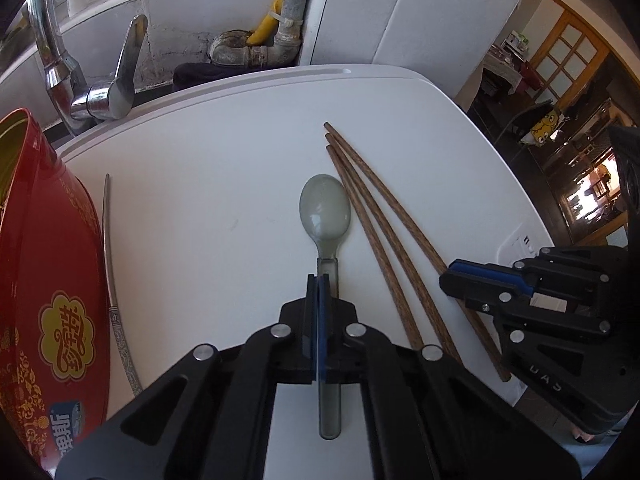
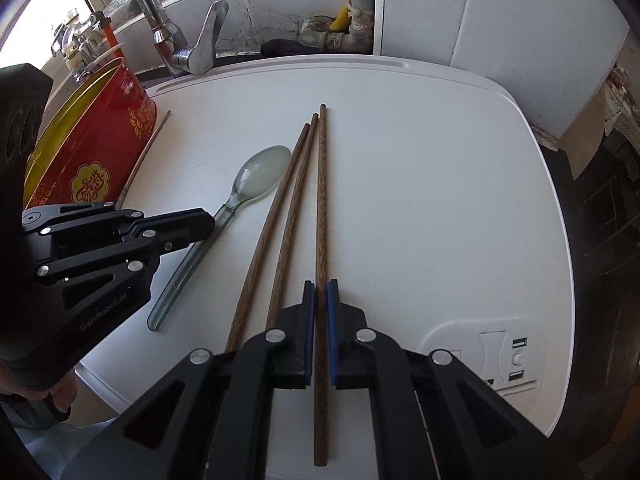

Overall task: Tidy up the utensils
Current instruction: 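Carry the held chopstick and grey spoon over the red tin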

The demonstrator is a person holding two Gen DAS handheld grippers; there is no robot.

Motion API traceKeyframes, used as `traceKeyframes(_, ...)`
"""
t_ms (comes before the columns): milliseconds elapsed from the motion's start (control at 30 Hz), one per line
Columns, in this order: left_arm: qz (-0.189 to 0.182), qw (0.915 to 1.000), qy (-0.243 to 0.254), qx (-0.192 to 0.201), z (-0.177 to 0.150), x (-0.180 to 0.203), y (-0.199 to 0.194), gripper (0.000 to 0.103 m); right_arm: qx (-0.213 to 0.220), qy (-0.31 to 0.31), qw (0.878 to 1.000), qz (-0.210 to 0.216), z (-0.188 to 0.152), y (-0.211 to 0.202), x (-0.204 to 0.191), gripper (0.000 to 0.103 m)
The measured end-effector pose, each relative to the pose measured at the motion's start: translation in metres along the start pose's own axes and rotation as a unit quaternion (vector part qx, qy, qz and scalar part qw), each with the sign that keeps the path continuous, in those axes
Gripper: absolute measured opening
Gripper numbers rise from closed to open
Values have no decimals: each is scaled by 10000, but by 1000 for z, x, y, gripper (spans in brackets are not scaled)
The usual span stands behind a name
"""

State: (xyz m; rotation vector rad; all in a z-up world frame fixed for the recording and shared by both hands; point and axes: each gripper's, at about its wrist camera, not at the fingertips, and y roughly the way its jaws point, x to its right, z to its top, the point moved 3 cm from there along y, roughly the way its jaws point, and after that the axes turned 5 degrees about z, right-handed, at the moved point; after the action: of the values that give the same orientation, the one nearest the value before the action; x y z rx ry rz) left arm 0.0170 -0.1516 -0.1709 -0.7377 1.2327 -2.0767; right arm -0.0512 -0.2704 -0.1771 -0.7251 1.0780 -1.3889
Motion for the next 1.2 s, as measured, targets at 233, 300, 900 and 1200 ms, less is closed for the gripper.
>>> traceKeyframes(233, 2, 10000, 51, 49, -2, 4, -11, 1, 166, 136, 9997, 73, -2, -14, 8, 6)
traceKeyframes(300, 68, 9999, 87, 74, -2, 6, -12, 1, 205, 166, 9996, 88, -2, -17, 10, 6)
traceKeyframes(900, 999, 9804, -905, 1433, -12, -104, -165, 1, 960, -674, 9836, 1373, 58, -76, -105, 6)
traceKeyframes(1200, 1384, 9544, -2038, 1687, -65, -222, -211, 1, 548, -1254, 9677, 2117, 97, -53, -232, 7)
